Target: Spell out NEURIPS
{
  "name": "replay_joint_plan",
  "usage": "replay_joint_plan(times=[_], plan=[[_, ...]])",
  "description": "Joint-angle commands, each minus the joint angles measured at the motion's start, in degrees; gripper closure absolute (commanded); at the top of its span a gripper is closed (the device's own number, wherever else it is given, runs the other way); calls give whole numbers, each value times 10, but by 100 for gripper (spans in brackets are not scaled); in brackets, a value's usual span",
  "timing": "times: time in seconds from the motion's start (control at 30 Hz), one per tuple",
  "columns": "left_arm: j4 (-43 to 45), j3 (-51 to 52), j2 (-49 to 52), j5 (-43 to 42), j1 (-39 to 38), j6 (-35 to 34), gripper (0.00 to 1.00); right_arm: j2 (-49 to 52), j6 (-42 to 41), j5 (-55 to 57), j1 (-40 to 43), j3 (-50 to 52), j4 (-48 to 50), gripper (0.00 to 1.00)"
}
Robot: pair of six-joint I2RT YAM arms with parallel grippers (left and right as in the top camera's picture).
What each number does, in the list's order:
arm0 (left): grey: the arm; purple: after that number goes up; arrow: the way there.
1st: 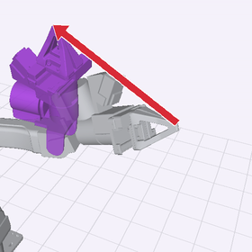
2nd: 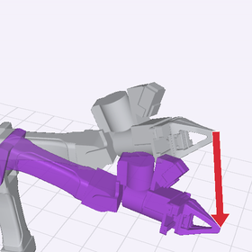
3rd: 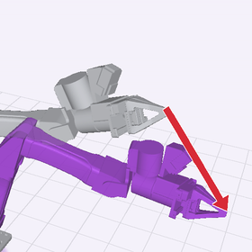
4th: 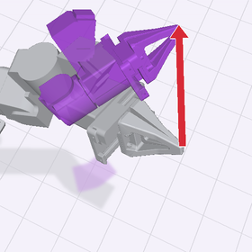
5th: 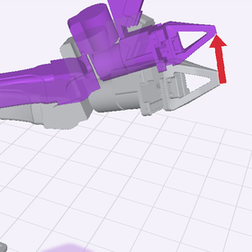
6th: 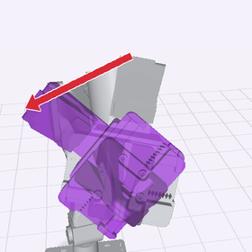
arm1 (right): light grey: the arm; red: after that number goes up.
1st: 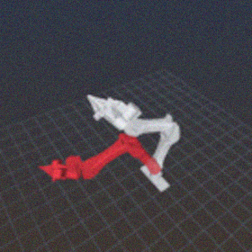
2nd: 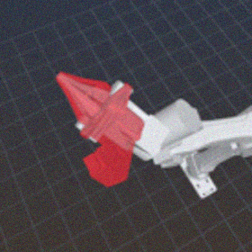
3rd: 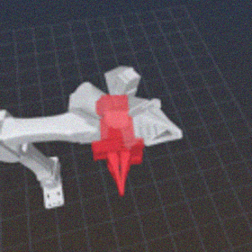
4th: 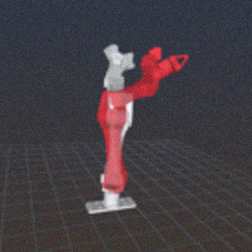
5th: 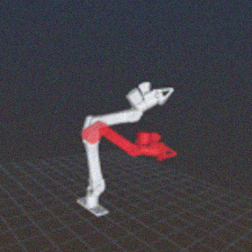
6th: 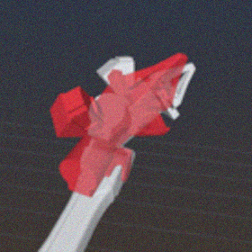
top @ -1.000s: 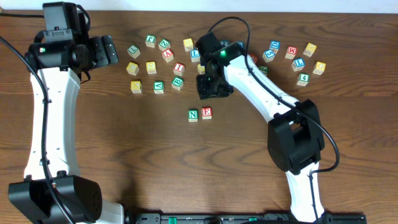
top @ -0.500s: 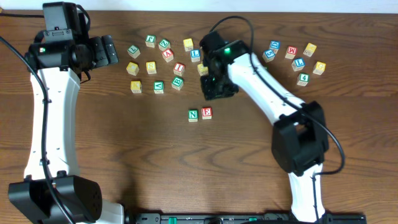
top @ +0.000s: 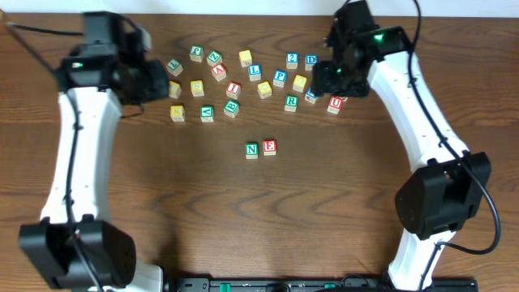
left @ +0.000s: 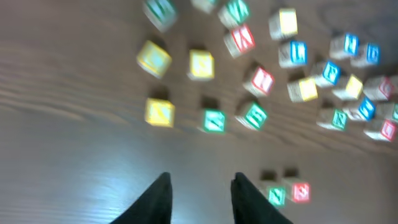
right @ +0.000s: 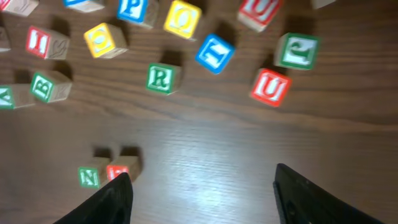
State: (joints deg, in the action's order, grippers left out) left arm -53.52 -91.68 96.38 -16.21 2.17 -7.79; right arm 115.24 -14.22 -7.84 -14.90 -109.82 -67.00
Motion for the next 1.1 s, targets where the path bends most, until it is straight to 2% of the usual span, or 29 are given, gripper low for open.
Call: replay_joint_plan(times=[0.0,0.4,0.5,0.67,0.87,1.07], plan=[[-2,30,44,-8,-45,-51,70,2,13,2,11,-3,0,30],[-3,31,149,71,-185,-128,69,2,17,18,26,-3,-1,24],[-5,31,150,73,-197,-139,63,2,17,24,26,-3,0,22],[-5,43,150,94,-219,-144,45,2,17,32,27,-1,1,18],[5,84,150,133,-260,-202,44,2,17,43,29,6,0,16],[62,105,150,148,-285,-185,44,2,17,45,29,9,4,15]])
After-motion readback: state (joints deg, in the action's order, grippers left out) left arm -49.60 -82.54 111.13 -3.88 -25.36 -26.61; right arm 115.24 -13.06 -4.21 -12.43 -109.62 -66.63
